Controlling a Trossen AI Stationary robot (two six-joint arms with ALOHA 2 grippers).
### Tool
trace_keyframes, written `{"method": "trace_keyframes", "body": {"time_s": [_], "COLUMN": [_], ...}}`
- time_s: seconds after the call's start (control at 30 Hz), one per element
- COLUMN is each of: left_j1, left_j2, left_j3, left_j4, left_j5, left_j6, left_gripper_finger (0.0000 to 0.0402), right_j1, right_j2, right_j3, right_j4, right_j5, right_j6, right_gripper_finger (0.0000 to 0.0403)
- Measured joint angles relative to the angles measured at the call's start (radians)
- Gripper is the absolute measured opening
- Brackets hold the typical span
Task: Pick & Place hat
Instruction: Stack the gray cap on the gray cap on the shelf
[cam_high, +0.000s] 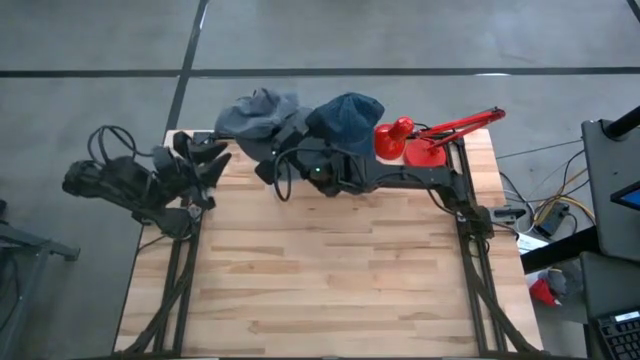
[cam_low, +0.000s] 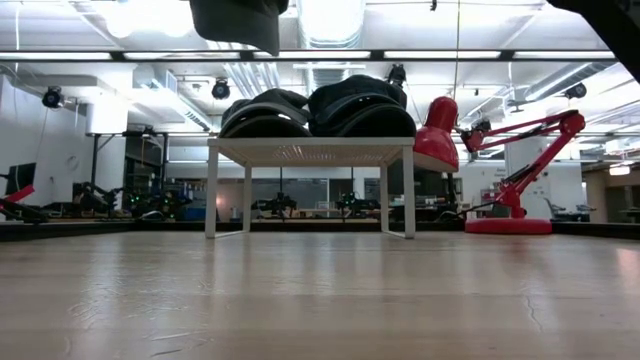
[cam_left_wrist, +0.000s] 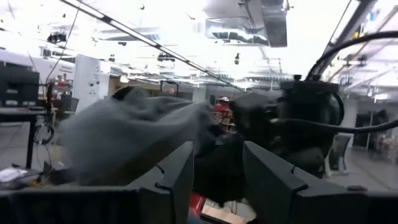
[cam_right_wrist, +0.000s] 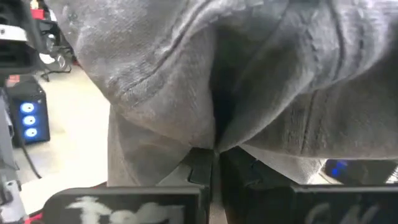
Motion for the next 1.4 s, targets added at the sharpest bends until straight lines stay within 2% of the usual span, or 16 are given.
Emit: {"method": "trace_keyframes", "body": {"time_s": [0.23,0.4,0.5,0.7,0.93,1.4], "left_j1": [0.0,-0.001,-0.009,-0.04,-0.089,-0.09], "left_j2": [0.167,0.265,0.296,0.302,0.267,0.273], "left_j3": [0.118,0.193,0.232,0.252,0.252,0.252], "left_j4": [-0.001,-0.01,-0.038,-0.057,-0.054,-0.04], "left_j5": [-0.046,-0.181,-0.256,-0.299,-0.473,-0.549], "left_j6": [0.068,0.117,0.12,0.135,0.205,0.264], "left_gripper_finger": [0.0142,0.0142,0.0142,0.0142,0.0142,0.0142], "right_j1": [0.0,0.008,0.017,0.028,0.035,0.034], "right_j2": [-0.001,-0.001,-0.001,-0.002,-0.003,-0.005], "right_j3": [0.009,0.008,0.008,0.012,0.012,0.01], "right_j4": [0.003,-0.014,-0.008,-0.005,-0.005,-0.029], "right_j5": [0.006,0.017,0.074,0.08,0.073,0.017], "right_j6": [-0.013,-0.061,-0.076,-0.135,-0.168,-0.211], "right_gripper_finger": [0.0012,0.0012,0.0012,0.0012,0.0012,0.0012]}}
